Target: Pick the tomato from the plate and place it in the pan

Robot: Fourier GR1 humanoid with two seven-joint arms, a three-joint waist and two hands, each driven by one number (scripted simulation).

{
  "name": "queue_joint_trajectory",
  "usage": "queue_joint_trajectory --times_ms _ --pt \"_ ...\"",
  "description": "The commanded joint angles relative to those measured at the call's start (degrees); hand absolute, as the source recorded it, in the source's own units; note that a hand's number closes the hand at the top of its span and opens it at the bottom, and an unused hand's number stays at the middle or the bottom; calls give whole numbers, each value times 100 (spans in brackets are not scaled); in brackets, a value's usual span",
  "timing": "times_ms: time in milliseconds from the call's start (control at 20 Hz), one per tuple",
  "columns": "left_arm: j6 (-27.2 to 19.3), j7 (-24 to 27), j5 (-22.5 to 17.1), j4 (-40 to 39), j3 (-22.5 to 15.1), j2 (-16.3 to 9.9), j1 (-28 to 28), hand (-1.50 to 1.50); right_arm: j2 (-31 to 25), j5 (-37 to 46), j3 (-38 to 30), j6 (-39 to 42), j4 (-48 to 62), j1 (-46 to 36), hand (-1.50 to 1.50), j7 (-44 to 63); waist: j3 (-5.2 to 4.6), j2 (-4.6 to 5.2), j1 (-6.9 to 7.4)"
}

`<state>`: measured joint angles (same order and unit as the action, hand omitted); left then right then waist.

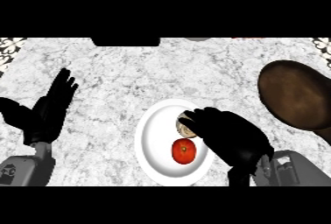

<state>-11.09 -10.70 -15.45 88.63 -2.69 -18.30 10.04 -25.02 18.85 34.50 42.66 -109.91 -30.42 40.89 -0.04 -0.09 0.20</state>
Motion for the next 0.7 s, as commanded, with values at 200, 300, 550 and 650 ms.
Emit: queue_joint_trajectory --times_ms 200,300,550,650 --pt "74 220 167 222 -47 193 -484 0 563 577 387 638 -411 -253 -150 1117 0 -6 -4" --pt "-10 -365 185 236 42 143 124 0 848 850 370 597 -105 -218 -150 996 3 2 -14" --pt "13 17 468 319 -11 365 -340 0 1363 1538 684 321 81 63 -150 605 4 4 0" --pt "113 141 394 72 31 395 -158 0 1798 1226 691 856 -170 30 -150 1591 0 -5 -31"
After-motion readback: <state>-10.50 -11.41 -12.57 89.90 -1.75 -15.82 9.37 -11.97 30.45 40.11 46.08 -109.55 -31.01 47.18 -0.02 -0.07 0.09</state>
